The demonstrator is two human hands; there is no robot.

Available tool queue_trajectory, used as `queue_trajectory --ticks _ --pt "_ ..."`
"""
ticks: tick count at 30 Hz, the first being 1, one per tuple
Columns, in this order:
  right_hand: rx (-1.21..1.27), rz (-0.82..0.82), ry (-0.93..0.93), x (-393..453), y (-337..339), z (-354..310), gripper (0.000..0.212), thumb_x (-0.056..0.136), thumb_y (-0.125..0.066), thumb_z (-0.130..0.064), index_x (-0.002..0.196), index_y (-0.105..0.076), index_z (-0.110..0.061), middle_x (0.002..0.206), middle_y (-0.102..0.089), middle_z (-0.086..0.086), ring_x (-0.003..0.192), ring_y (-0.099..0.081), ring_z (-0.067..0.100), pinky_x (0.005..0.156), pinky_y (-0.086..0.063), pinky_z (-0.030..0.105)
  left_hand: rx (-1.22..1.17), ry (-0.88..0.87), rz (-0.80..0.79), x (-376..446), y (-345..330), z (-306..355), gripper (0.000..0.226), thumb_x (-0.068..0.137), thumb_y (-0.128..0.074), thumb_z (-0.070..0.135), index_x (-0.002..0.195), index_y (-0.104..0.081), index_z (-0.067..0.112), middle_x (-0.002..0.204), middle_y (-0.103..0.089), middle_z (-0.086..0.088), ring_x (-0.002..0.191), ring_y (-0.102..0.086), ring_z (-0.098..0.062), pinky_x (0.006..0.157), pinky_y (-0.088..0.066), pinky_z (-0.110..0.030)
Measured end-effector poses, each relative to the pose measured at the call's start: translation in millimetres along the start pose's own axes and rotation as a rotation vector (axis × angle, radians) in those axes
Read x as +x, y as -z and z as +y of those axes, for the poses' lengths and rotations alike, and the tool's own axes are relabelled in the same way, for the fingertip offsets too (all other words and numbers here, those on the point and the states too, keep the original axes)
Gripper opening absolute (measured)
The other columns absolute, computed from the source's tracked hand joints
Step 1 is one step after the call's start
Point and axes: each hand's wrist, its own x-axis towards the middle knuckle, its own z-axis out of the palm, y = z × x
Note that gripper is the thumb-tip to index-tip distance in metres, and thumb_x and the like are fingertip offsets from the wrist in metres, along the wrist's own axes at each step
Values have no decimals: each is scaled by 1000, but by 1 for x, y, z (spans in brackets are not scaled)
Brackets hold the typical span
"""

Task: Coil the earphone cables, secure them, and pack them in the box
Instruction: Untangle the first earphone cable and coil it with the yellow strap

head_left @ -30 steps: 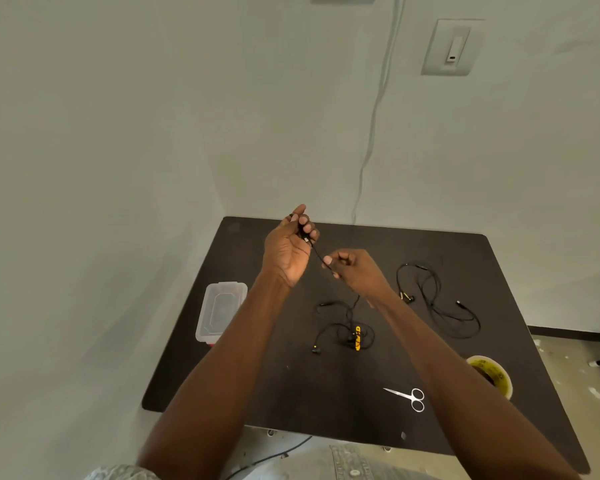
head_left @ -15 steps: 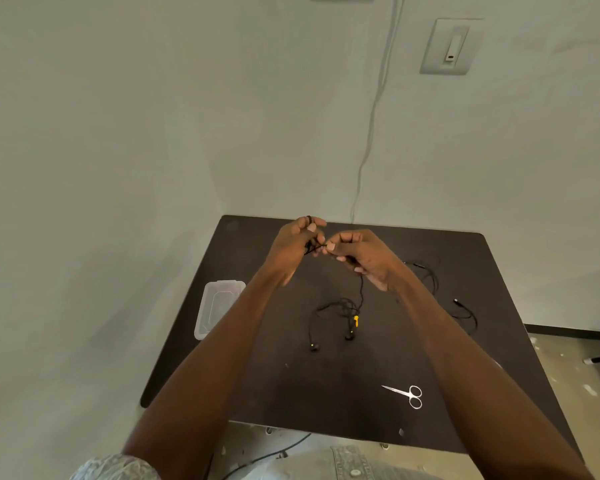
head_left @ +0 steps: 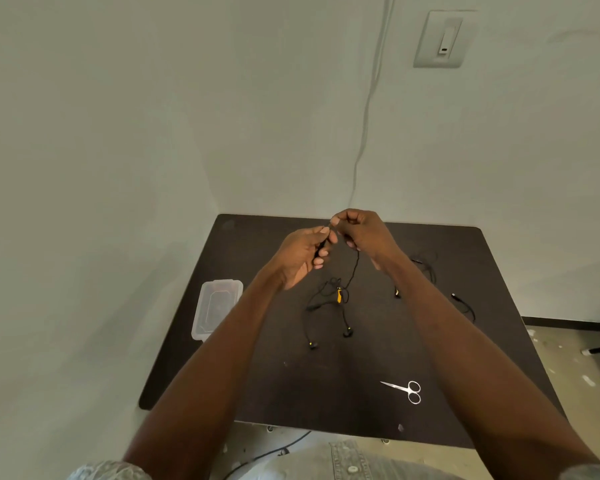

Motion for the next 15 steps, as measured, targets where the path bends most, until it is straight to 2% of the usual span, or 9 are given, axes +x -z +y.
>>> queue_trajectory --ticks 3,7,10,15 --pt "45 -7 -55 -4 -7 19 17 96 -60 -24 84 -67 -14 63 -50 0 44 -37 5 41 -27 16 -224 -65 6 0 -3 2 25 101 -38 14 87 -57 8 59 -44 1 47 -35 -10 50 -27 -24" --pt "34 -50 -145 -16 -16 43 20 97 -59 -28 93 -71 -13 66 -52 -1 44 -38 6 39 -26 17 -481 -191 55 4 -7 8 21 100 -35 8 94 -55 5 61 -48 0 51 -42 -11 52 -38 -25" --pt "26 -151 -178 -29 -21 48 23 98 -56 -26 93 -71 -9 65 -51 1 43 -36 8 39 -25 20 -493 -259 167 12 -7 9 21 99 -33 3 99 -54 5 65 -48 0 54 -44 -12 56 -37 -26" --pt "-39 -223 -196 -37 -13 30 25 97 -58 -26 94 -71 -4 61 -52 -1 42 -35 7 40 -27 16 -431 -260 366 23 -1 1 23 100 -34 -1 98 -56 6 67 -47 -2 56 -45 -13 55 -40 -23"
